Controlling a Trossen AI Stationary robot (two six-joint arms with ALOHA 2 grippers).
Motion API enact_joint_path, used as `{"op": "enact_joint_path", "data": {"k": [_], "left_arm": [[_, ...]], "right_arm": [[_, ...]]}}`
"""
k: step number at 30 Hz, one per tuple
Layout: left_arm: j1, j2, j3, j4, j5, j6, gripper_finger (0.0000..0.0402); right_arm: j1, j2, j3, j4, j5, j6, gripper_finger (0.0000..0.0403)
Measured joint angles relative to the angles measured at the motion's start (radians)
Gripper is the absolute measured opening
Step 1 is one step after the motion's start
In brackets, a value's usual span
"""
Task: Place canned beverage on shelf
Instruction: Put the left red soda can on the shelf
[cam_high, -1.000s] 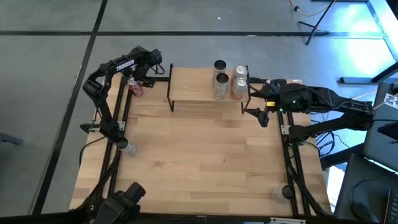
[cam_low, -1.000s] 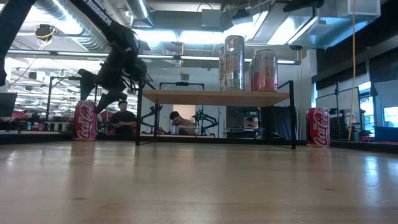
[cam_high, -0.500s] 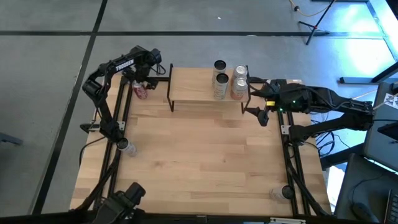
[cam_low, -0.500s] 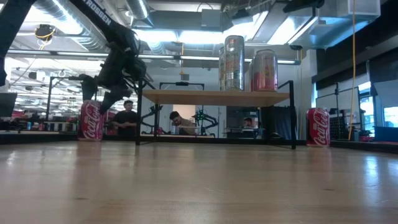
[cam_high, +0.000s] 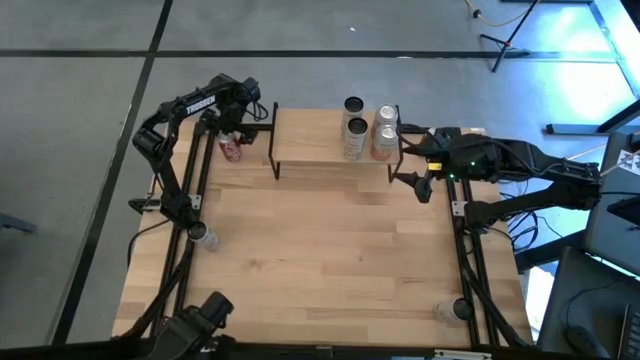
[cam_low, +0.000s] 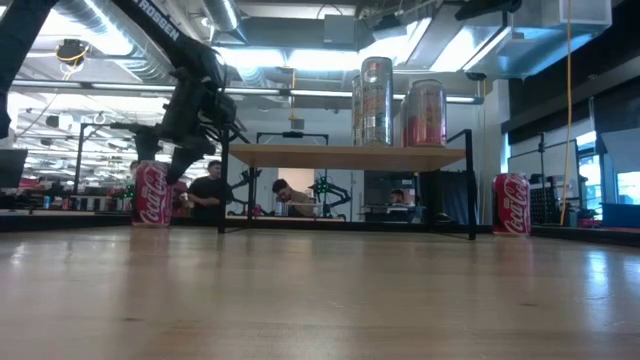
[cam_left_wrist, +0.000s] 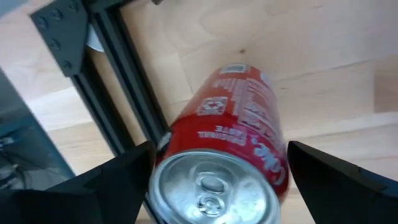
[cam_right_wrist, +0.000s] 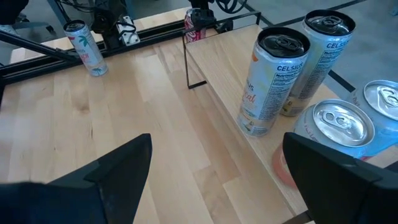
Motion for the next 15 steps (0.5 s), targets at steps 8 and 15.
{"op": "enact_joint_path", "data": {"k": [8,15], "left_arm": [[0.026,-0.002,-0.079,0.045,0.146,0.015,0.0357],[0.031,-0.001,-0.147,0.064,0.163,0.022,0.0357]], "right_arm": [[0.0,0.0,0.0,-0.003,-0.001,-0.003,0.0351],[0.0,0.0,0.0,-0.002,-0.002,-0.018,0.0351]]}}
